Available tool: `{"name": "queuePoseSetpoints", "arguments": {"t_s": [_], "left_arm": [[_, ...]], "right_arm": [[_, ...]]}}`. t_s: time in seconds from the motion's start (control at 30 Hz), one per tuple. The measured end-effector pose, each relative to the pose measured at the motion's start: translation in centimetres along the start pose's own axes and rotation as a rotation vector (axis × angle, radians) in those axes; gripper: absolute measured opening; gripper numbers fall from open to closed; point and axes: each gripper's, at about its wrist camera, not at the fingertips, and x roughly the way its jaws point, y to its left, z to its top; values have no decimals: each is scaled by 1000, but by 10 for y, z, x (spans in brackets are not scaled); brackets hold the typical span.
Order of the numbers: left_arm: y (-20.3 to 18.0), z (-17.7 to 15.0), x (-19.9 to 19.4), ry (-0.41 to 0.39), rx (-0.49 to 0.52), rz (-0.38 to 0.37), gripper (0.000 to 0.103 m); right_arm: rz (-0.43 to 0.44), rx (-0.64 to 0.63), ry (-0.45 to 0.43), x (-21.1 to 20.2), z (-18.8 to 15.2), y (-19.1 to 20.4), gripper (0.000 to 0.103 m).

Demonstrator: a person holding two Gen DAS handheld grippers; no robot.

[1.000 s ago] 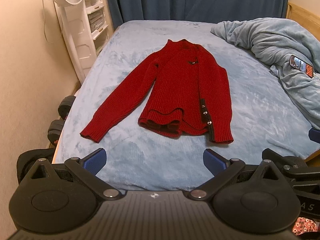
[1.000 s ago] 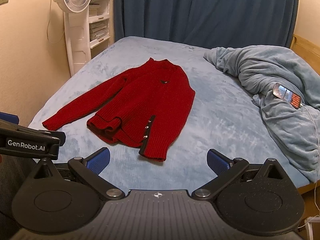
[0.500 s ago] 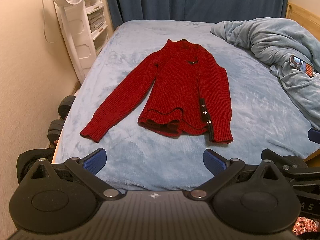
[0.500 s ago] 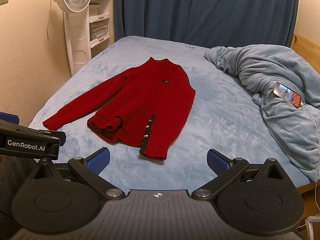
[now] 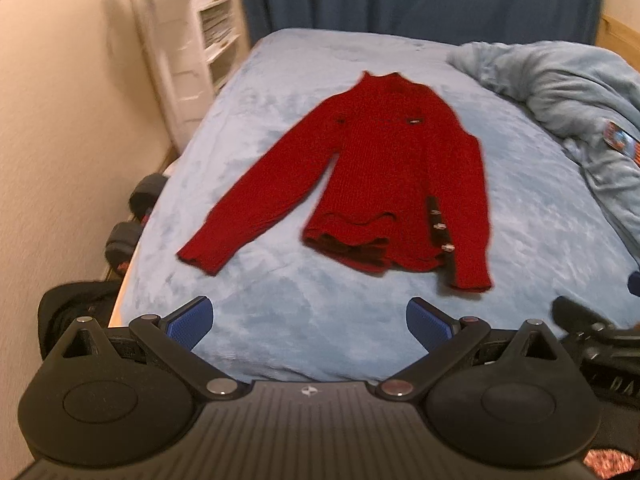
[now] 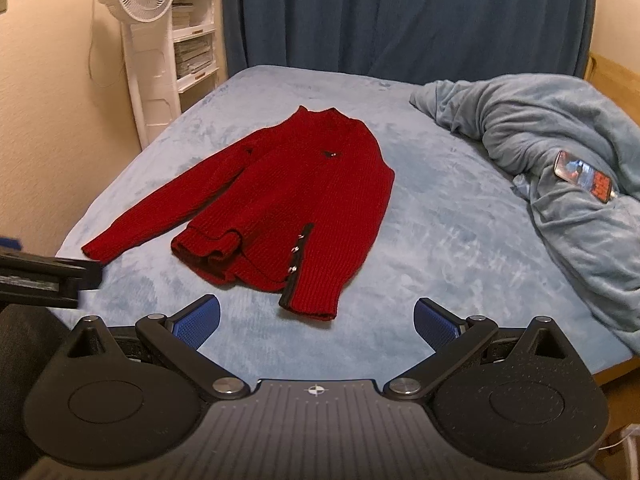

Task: Fold small clothes
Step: 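Grasp the red sweater's hem with the right gripper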

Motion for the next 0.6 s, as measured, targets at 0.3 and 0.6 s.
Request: {"name": "queuePoseSetpoints", "arguments": {"t_s": [0.3, 0.6], "left_arm": [[41, 10, 43, 123, -75, 110, 103], [51, 23, 73, 220, -73, 221, 103]], "right_arm": [[-10, 16, 106, 167, 34, -5, 99], [-15, -67, 271, 325, 79, -13, 23]]}}
